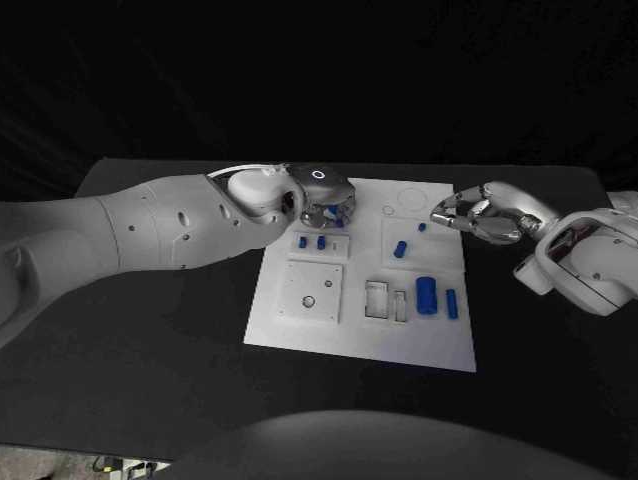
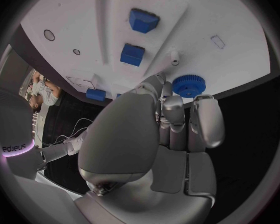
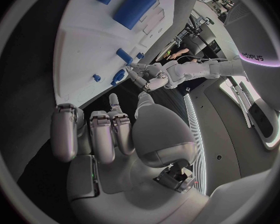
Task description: Assemble the parts on the task board
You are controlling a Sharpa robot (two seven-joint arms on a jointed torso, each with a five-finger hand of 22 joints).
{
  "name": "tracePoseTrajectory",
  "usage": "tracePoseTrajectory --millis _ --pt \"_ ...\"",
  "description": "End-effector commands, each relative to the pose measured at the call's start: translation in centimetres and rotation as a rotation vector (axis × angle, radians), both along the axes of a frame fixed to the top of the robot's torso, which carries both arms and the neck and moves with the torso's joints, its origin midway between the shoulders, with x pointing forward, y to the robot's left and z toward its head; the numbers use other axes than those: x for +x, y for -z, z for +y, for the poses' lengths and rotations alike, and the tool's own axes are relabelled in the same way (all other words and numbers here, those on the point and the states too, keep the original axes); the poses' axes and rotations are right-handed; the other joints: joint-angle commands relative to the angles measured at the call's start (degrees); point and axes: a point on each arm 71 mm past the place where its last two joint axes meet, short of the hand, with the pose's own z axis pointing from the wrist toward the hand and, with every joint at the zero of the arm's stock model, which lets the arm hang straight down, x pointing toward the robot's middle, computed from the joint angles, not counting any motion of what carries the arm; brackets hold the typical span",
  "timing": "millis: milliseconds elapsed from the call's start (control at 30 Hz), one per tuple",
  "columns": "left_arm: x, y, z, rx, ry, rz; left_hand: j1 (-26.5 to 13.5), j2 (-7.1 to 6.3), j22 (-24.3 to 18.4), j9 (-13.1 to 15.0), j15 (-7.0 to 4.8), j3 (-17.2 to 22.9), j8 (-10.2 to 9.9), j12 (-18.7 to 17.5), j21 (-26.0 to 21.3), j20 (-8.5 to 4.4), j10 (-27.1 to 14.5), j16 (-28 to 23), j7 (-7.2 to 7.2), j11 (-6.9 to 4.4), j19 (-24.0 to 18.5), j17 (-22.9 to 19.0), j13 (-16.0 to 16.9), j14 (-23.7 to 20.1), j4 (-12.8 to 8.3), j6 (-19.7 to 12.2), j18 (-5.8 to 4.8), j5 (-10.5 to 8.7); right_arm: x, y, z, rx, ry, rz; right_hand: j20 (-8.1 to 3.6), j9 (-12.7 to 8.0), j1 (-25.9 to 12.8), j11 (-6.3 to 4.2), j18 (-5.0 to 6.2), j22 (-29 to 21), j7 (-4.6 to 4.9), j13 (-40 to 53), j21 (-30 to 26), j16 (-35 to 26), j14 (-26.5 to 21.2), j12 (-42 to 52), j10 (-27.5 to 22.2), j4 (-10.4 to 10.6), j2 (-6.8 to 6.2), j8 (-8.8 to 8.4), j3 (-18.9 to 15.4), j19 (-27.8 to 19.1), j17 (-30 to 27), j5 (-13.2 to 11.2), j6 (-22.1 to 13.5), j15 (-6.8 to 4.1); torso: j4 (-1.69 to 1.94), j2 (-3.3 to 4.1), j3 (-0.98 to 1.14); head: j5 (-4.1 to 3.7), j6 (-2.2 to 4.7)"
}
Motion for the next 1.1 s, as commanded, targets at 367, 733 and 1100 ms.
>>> tracePoseTrajectory --millis 367,733,1100 --pt "-0.8 -2.1 2.8 -0.010 -0.025 -0.027 -1.04 -0.02 9.42 -0.22 0.10 0.25 -0.23 -0.94 -0.64 0.27 0.49 -0.48 -0.06 0.14 -0.18 -0.73 -0.43 -0.42 -0.37 0.18 -0.33 0.22 -0.1 0.1 -0.1 -0.004 -0.002 0.013 -0.13 -0.08 0.70 0.14 0.40 11.06 -0.02 14.92 -0.34 0.20 5.87 0.14 5.87 0.34 -0.04 -0.08 -0.07 -0.33 15.06 0.33 0.49 0.17 0.05 -0.05 -0.03 -0.52 0.00" --pt "-1.2 -2.4 4.3 -0.011 -0.052 -0.022 -1.32 -0.15 9.44 -0.27 0.09 0.27 -0.33 -1.31 -0.70 0.28 0.58 -0.52 -0.12 0.10 -0.20 -0.88 -0.62 -0.40 -0.32 0.20 -0.32 0.04 0.0 0.2 -0.2 -0.009 -0.001 0.019 -0.13 -0.08 0.70 0.14 0.40 11.06 -0.02 14.92 -0.34 0.20 5.87 0.14 5.87 0.34 -0.04 -0.08 -0.07 -0.33 15.06 0.33 0.49 0.17 0.04 -0.09 -0.06 -0.21 0.00" --pt "-1.1 -2.3 4.7 -0.011 -0.070 -0.013 -1.45 -0.20 9.45 -0.30 0.08 0.28 -0.39 -1.49 -0.73 0.29 0.63 -0.57 -0.12 0.09 -0.21 -1.01 -0.70 -0.41 -0.29 0.20 -0.32 -0.06 0.0 0.4 -0.1 -0.011 -0.003 0.025 -0.13 -0.08 0.70 0.14 0.40 11.06 -0.02 14.92 -0.34 0.20 5.87 0.14 5.87 0.34 -0.04 -0.08 -0.07 -0.33 15.06 0.33 0.49 0.17 0.03 0.02 -0.07 0.08 0.00"
